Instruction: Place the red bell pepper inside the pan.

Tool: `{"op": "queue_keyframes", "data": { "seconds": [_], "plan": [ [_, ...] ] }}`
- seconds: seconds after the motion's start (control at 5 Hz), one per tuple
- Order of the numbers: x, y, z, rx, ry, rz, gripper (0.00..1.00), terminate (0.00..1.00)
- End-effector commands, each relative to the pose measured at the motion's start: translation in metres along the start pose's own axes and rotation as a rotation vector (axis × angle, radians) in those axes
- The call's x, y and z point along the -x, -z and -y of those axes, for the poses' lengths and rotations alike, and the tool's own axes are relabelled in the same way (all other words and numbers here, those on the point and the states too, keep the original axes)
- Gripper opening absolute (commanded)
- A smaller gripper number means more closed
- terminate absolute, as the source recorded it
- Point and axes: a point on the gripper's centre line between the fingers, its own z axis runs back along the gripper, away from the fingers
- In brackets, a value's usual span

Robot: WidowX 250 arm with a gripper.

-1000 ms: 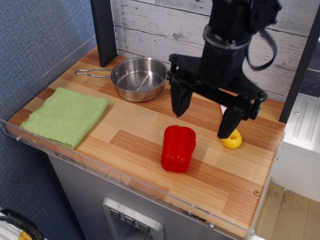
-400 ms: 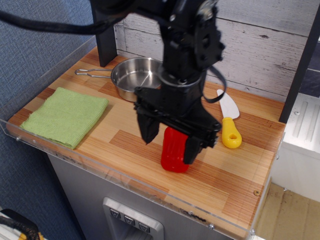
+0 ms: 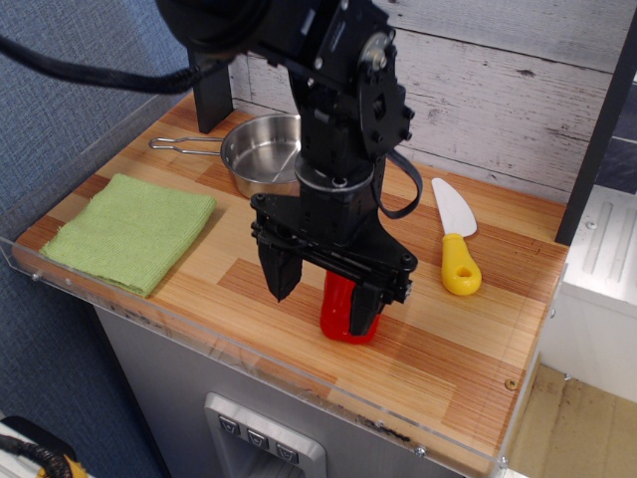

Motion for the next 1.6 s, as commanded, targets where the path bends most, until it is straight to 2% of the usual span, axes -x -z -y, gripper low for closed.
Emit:
{"op": "queue_keyframes", "data": {
  "seconds": [0.0,0.2,0.6,0.8,1.4],
  "plan": [
    [-0.020,0.006,0.009,-0.006,-0.049,0.035,1.00,0.00],
    [-0.024,0.015,0.019,-0.003,-0.094,0.035,1.00,0.00],
    [-0.022,0.035,0.034,-0.004,-0.103,-0.001,1.00,0.00],
    [-0.018,0.042,0.031,-0.002,-0.108,-0.011,0.00,0.00],
    [-0.018,0.018,0.024,0.005,-0.120,0.032,0.00,0.00]
  ]
}}
